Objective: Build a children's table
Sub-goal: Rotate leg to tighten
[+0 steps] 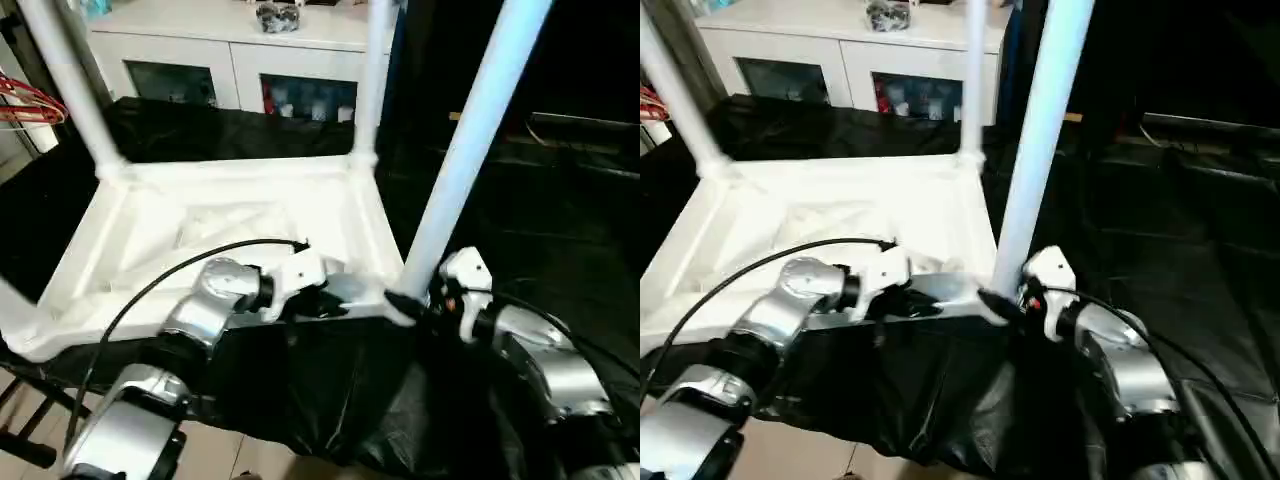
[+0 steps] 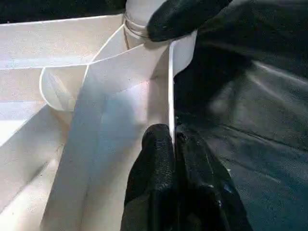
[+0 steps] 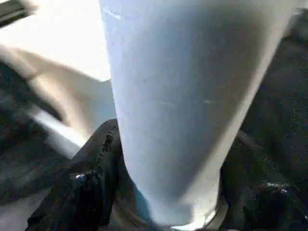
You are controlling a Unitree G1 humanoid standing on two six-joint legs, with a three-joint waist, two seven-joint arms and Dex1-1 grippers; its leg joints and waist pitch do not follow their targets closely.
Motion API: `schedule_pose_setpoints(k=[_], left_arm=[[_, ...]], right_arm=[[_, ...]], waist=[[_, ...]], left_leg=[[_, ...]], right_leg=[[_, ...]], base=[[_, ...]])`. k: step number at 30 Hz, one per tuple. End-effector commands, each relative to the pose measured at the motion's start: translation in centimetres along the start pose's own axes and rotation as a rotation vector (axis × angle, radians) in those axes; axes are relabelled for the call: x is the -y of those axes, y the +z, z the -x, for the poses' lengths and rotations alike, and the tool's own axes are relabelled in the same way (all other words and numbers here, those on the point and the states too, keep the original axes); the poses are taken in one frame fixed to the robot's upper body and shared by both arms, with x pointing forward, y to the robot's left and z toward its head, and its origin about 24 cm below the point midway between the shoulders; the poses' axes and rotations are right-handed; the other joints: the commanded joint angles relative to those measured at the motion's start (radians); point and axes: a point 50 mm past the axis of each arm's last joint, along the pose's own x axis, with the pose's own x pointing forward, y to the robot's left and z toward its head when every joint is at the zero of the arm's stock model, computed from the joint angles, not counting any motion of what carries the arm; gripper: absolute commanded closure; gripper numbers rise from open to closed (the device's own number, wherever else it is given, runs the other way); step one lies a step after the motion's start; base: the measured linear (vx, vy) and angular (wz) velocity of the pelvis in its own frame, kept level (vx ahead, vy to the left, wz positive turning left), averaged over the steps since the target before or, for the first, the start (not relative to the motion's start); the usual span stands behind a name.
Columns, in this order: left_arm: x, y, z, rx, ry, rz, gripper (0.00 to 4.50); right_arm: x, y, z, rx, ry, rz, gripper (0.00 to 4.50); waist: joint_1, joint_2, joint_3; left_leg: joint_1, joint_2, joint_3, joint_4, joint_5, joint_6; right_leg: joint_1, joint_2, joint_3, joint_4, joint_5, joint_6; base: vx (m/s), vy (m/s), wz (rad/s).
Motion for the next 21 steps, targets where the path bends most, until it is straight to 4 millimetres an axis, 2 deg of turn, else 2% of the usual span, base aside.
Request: schedule_pose_setpoints(k=[1,7,8,9,10,13,15,16,17,19,21], left_arm=[[0.8,3.2,-2.9,0.115,-0.015,-0.050,4.50],[1.4,4.4,-4.9,0.132,0.047,-0.038,4.50],[1.7,4.7,-5.3,0.138,0.045,-0.042,4.50],[1.8,4.8,-5.4,0.141,0.046,-0.041,4.50],[2.0,5.0,-5.5,0.147,0.040,-0.042,4.50],[2.2,4.9,-5.4,0.149,0.020,-0.050,4.50],[2.3,4.8,-5.3,0.151,0.008,-0.055,4.50],[2.4,4.5,-4.9,0.154,-0.019,-0.065,4.50],[2.5,4.5,-4.9,0.155,-0.021,-0.066,4.50],[2.5,4.1,-4.4,0.153,-0.047,-0.070,4.50],[2.6,3.9,-4.1,0.152,-0.063,-0.076,4.50]], right_arm=[[-2.4,-2.2,-2.0,-0.095,0.008,-0.064,1.89],[-3.0,-2.3,-3.9,-0.099,-0.131,-0.115,1.89],[-3.3,-2.2,-4.4,-0.087,-0.147,-0.123,1.54],[-3.4,-2.1,-4.5,-0.081,-0.151,-0.134,1.54],[-3.5,-1.9,-4.7,-0.058,-0.146,-0.175,1.33],[-3.5,-1.8,-4.6,-0.052,-0.121,-0.174,1.10],[-3.4,-1.7,-4.4,-0.053,-0.112,-0.164,0.79],[-3.2,-1.7,-3.8,-0.056,-0.072,-0.117,0.71],[-3.2,-1.7,-3.8,-0.056,-0.067,-0.112,0.68],[-3.0,-1.7,-2.8,-0.057,-0.004,-0.063,0.68],[-2.8,-1.6,-2.2,-0.055,0.034,-0.034,0.68]], waist=[[0.000,-0.011,-0.044],[-0.007,-0.007,-0.044],[-0.007,-0.007,-0.045],[-0.008,-0.007,-0.045],[-0.008,-0.006,-0.045],[-0.007,-0.005,-0.048],[-0.007,-0.004,-0.049],[-0.006,-0.004,-0.050],[-0.003,-0.005,-0.053],[0.001,-0.001,-0.056],[0.009,-0.004,-0.055]], left_leg=[[-0.002,0.021,-0.007,-0.073,-0.277,0.007],[-0.002,0.019,-0.006,-0.072,-0.274,0.010],[-0.002,0.019,-0.006,-0.072,-0.273,0.011],[-0.002,0.018,-0.006,-0.071,-0.272,0.015],[-0.004,0.018,-0.007,-0.072,-0.269,0.019],[-0.005,0.019,-0.007,-0.070,-0.253,0.028],[-0.006,0.019,-0.005,-0.068,-0.236,0.035],[-0.007,0.019,-0.005,-0.067,-0.224,0.038],[-0.006,0.020,-0.004,-0.063,-0.207,0.048],[-0.005,0.020,-0.002,-0.057,-0.176,0.061],[-0.008,0.017,0.000,-0.053,-0.159,0.080]], right_leg=[[0.030,-0.051,0.030,-0.084,-0.302,-0.184],[0.029,-0.048,0.031,-0.085,-0.279,-0.182],[0.030,-0.048,0.031,-0.085,-0.280,-0.178],[0.030,-0.048,0.032,-0.086,-0.278,-0.178],[0.032,-0.048,0.032,-0.085,-0.274,-0.176],[0.033,-0.047,0.032,-0.082,-0.239,-0.180],[0.034,-0.046,0.031,-0.079,-0.200,-0.188],[0.036,-0.046,0.031,-0.076,-0.178,-0.193],[0.038,-0.045,0.031,-0.072,-0.135,-0.199],[0.039,-0.044,0.031,-0.066,-0.064,-0.215],[0.043,-0.043,0.031,-0.062,-0.017,-0.225]], base=[[0.000,0.000,0.00],[0.000,0.000,0.00],[0.000,0.000,0.00],[0.000,0.000,0.00],[0.000,0.000,0.00],[0.000,0.000,0.00],[0.000,0.000,0.00],[0.000,0.000,0.00],[0.000,0.000,0.00],[0.000,0.000,0.00],[0.000,0.000,0.00]])
